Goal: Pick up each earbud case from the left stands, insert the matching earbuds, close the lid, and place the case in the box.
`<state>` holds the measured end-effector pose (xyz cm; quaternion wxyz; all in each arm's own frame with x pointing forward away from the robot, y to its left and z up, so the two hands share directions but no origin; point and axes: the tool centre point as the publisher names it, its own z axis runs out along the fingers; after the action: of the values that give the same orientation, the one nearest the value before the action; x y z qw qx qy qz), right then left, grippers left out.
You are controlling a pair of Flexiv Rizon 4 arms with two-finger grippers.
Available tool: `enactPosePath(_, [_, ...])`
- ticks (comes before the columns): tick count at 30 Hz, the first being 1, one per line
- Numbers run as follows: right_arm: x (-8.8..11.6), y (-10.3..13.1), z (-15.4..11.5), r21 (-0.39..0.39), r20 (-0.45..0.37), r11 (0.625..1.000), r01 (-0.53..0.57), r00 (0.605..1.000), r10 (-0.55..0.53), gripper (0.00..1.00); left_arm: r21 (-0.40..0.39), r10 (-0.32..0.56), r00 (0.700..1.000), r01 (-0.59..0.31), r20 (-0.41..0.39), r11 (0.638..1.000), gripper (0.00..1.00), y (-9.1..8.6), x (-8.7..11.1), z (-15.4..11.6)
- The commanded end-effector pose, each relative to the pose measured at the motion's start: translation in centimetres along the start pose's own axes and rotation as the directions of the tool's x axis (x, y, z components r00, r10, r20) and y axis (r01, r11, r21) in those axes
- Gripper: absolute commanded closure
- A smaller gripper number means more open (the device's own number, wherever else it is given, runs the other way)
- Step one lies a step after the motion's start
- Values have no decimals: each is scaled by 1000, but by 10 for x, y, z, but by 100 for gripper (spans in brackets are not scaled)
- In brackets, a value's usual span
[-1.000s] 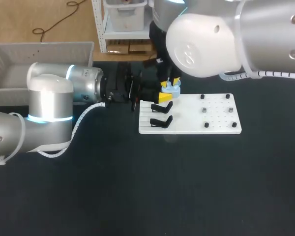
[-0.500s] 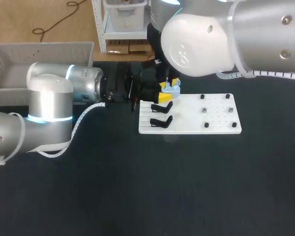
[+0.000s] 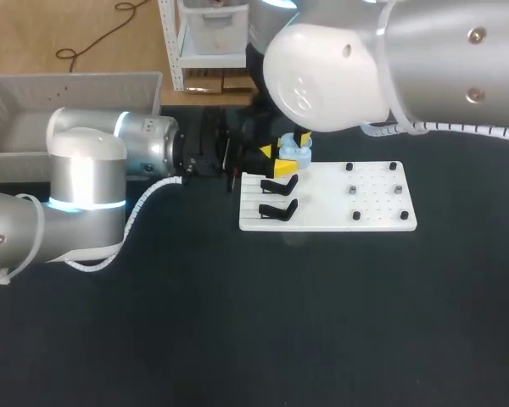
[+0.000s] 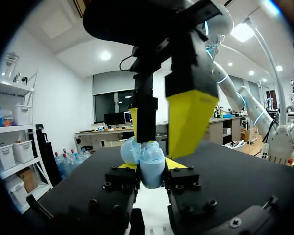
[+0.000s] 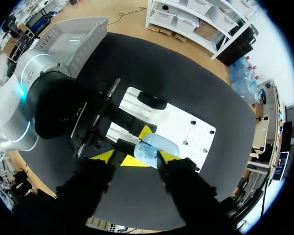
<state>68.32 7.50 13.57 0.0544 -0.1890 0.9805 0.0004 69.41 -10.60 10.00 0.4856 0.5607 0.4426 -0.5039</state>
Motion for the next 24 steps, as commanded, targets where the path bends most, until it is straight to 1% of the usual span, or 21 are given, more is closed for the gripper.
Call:
enactPosePath(1, [8, 1, -8, 7, 19, 1000, -1, 1000, 1, 0, 0, 0, 1000, 0, -1, 1000, 100, -2, 0, 0])
enactPosePath(5, [14, -3, -17, 2, 51, 1000, -20, 999, 20, 0, 0, 0, 1000, 0, -1, 1000, 100, -2, 0, 0])
enactPosePath(7, [14, -13, -20, 13, 75, 997, -72, 995, 71, 0, 0, 0, 1000, 0, -1, 1000, 100, -2, 0, 0])
enactPosePath(8, [13, -18, -21, 2, 90, 995, -102, 991, 101, 0, 0, 0, 1000, 0, -1, 1000, 100, -2, 0, 0])
enactPosePath(10, [9, -29, -22, 14, 135, 984, -178, 975, 175, 0, 0, 0, 1000, 0, -1, 1000, 100, -2, 0, 0])
enactPosePath(11, [8, -36, -23, -2, 176, 973, -233, 957, 229, 0, 0, 0, 1000, 0, -1, 1000, 100, -2, 0, 0])
enactPosePath(13, [6, -50, -23, -48, 222, 949, -312, 923, 315, 0, 0, 0, 1000, 0, -1, 1000, 100, -2, 0, 0])
enactPosePath(15, [4, -60, -23, -70, 261, 927, -370, 890, 375, 0, 0, 0, 1000, 0, -1, 1000, 100, -2, 0, 0])
enactPosePath(18, [0, -73, -23, -91, 295, 905, -416, 857, 423, 0, 0, 0, 1000, 0, -1, 1000, 100, -2, 0, 0])
enactPosePath(21, [-4, -80, -20, -96, 300, 897, -432, 846, 440, 0, 0, 0, 1000, 0, -1, 1000, 100, -2, 0, 0])
enactPosePath(24, [-10, -87, -15, -100, 293, 893, -439, 845, 448, 0, 0, 0, 1000, 0, -1, 1000, 100, -2, 0, 0])
